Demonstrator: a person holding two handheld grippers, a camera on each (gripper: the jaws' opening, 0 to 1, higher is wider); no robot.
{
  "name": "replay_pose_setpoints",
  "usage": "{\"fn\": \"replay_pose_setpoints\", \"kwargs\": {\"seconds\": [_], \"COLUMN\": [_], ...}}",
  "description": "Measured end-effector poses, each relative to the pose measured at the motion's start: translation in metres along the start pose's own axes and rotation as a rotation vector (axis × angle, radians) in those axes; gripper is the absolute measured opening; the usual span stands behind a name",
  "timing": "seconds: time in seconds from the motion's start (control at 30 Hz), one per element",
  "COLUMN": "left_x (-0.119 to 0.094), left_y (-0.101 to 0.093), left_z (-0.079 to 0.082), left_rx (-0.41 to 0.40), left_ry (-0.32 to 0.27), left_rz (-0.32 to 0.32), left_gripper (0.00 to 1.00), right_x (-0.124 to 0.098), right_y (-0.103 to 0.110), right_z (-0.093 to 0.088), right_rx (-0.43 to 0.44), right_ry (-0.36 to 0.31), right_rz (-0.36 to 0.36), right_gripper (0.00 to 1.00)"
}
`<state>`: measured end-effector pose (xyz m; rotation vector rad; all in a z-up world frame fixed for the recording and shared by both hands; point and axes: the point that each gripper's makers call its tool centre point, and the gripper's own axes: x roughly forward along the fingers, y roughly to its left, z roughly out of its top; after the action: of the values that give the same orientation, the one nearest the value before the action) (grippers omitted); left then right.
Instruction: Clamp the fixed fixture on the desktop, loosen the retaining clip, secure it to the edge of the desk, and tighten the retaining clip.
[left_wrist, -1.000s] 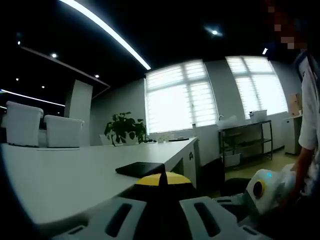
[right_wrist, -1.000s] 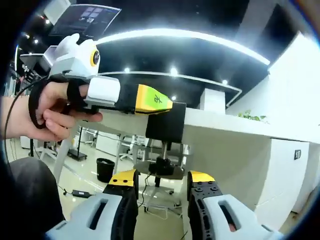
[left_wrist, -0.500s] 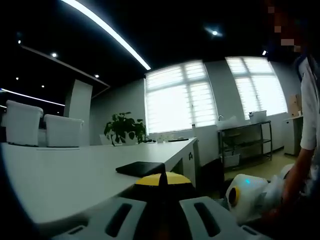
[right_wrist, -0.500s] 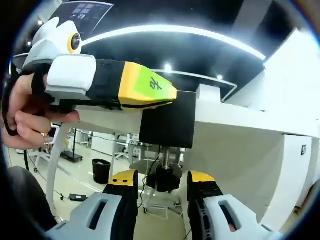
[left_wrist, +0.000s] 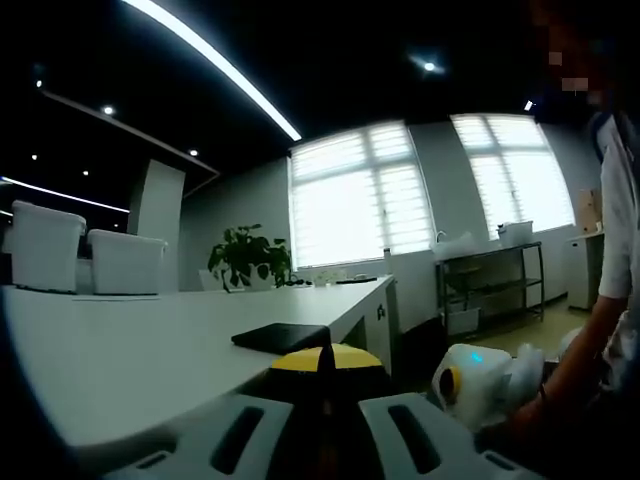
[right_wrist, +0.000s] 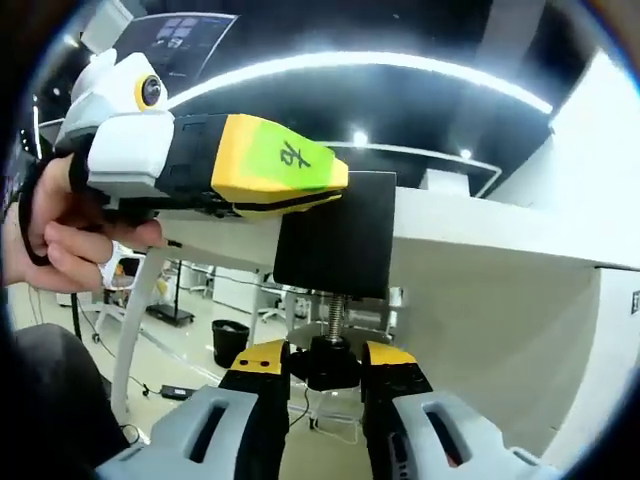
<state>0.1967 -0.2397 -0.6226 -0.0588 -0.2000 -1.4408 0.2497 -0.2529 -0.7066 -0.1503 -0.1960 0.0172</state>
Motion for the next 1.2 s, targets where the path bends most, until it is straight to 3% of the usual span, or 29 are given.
{"fn": "replay_pose_setpoints", "kwargs": {"seconds": [0.07, 0.33, 0.47, 0.53, 0.6, 0.77, 0.83, 0.87, 0.9, 0.97, 1.03, 1.07, 1.1, 1.13, 1.2], "left_x": [0.000, 0.001, 0.001, 0.001, 0.001, 0.002, 0.002, 0.002, 0.002, 0.002, 0.002, 0.002, 0.002, 0.002, 0.001], "left_y": [0.000, 0.001, 0.001, 0.001, 0.001, 0.002, 0.002, 0.002, 0.002, 0.002, 0.001, 0.001, 0.000, 0.001, 0.001], "left_z": [0.000, 0.000, 0.000, 0.000, 0.000, -0.001, -0.001, -0.001, -0.001, -0.001, -0.001, -0.001, -0.001, -0.001, -0.001], "left_rx": [0.004, 0.014, 0.014, 0.016, 0.016, 0.016, 0.017, 0.014, 0.017, 0.020, 0.021, 0.031, 0.033, 0.027, 0.022], "left_ry": [0.003, 0.011, 0.011, 0.011, 0.011, 0.014, 0.014, 0.014, 0.014, 0.014, 0.017, 0.020, 0.020, 0.017, 0.010], "left_rz": [-0.001, -0.001, -0.001, 0.000, 0.000, 0.000, 0.000, 0.001, 0.002, 0.000, -0.001, 0.001, 0.001, 0.001, 0.001], "left_gripper": [0.03, 0.03, 0.03, 0.03, 0.03, 0.03, 0.03, 0.03, 0.03, 0.03, 0.03, 0.03, 0.03, 0.03, 0.03], "right_x": [0.000, -0.001, 0.003, 0.008, 0.010, 0.012, 0.010, 0.010, 0.006, 0.001, -0.003, -0.005, -0.011, -0.016, -0.034], "right_y": [0.000, 0.005, -0.005, -0.012, -0.001, 0.002, 0.004, -0.004, -0.005, -0.007, -0.013, -0.023, -0.033, -0.033, -0.019], "right_z": [0.000, 0.005, 0.000, -0.001, -0.002, -0.005, -0.005, -0.006, -0.006, -0.007, -0.011, -0.014, -0.018, -0.016, -0.015], "right_rx": [0.041, 0.040, 0.070, 0.059, 0.056, 0.038, 0.030, 0.011, -0.036, -0.023, 0.009, 0.030, -0.045, -0.111, -0.218], "right_ry": [-0.006, 0.022, 0.055, 0.066, 0.075, 0.087, 0.081, 0.074, 0.074, 0.049, 0.049, 0.057, 0.080, 0.057, 0.065], "right_rz": [0.078, 0.393, 0.479, 0.487, 0.520, 0.559, 0.537, 0.493, 0.456, 0.395, 0.308, 0.199, 0.084, 0.023, -0.035], "right_gripper": [0.26, 0.26, 0.25, 0.25, 0.25, 0.25, 0.26, 0.29, 0.33, 0.42, 0.50, 0.52, 0.53, 0.51, 0.45]}}
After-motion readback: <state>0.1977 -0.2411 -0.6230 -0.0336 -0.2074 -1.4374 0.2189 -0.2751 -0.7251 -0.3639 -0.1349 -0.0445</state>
